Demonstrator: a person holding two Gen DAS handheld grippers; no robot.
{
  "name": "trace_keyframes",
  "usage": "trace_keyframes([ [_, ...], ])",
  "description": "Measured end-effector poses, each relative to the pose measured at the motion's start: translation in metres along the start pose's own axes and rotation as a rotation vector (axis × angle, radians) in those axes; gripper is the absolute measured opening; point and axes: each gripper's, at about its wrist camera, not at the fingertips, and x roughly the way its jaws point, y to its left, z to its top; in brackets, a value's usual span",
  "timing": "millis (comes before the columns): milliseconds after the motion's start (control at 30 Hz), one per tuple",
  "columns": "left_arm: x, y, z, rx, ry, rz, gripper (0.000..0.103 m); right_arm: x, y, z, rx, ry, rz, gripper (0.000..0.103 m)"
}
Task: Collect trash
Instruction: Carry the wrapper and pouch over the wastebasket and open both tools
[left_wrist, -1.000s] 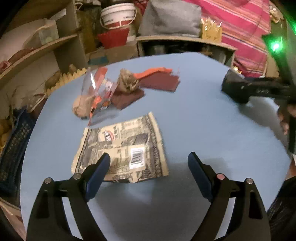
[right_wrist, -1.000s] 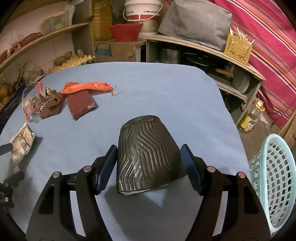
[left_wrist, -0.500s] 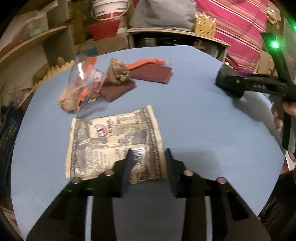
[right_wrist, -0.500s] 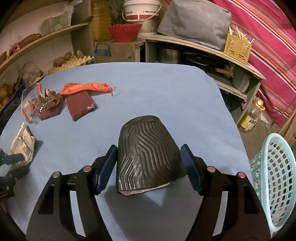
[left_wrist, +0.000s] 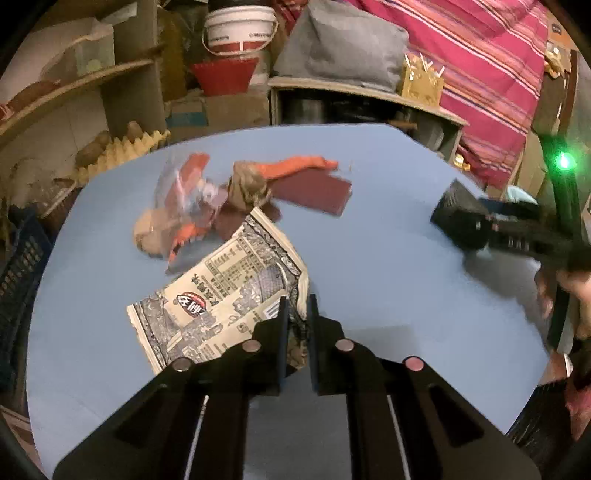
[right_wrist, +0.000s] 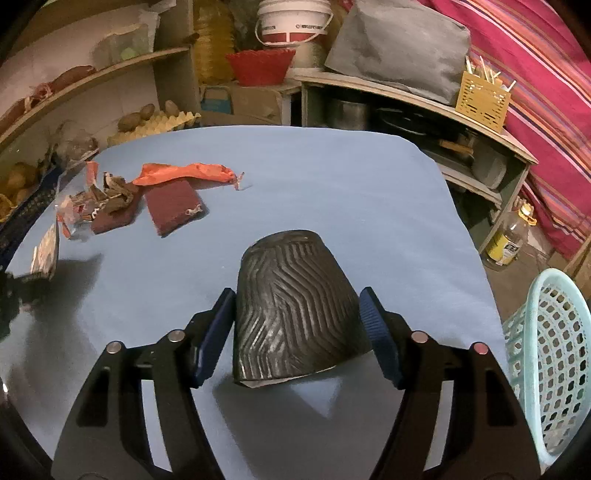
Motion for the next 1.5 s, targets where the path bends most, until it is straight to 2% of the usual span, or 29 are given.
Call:
trace_keyframes([
  [167, -0.003, -0.027, 0.021, 0.018, -0.036, 0.019, 0.009, -0.013, -0.013, -0.002, 0.014, -0.025, 0.022, 0.067],
  [333, 0.004, -0.058, 0.041, 0.042, -0.048, 0.018, 0.009, -0.032, -0.044, -0.007, 0.045, -0.062, 0.023, 0.067],
  [467, 0.015, -0.093, 0.059, 0.063, -0.068, -0.011, 0.009, -0.049, -0.081, -0.01, 0.108, -0.097, 0.009, 0.067],
  [700, 0.041, -0.164, 0.084, 0.118, -0.075, -0.063, 0.009, -0.08, -0.16, -0.022, 0.218, -0.15, -0.072, 0.067],
  [1000, 0.058, -0.266, 0.119, 0.187, -0.118, -0.19, 0.009, -0.106, -0.259, -0.062, 0.384, -0.17, -0.206, 0.067],
  [1067, 0.06, -0.29, 0.124, 0.21, -0.126, -0.217, 0.009, -0.114, -0.278, -0.073, 0.43, -0.179, -0.214, 0.067],
  [1200, 0.061, -0.329, 0.133, 0.238, -0.139, -0.272, 0.009, -0.126, -0.302, -0.085, 0.463, -0.19, -0.259, 0.067],
  [1300, 0.059, -0.352, 0.141, 0.246, -0.15, -0.307, 0.009, -0.137, -0.314, -0.095, 0.497, -0.206, -0.258, 0.067],
  [1500, 0.055, -0.402, 0.152, 0.264, -0.182, -0.373, 0.009, -0.147, -0.323, -0.103, 0.505, -0.217, -0.282, 0.067],
])
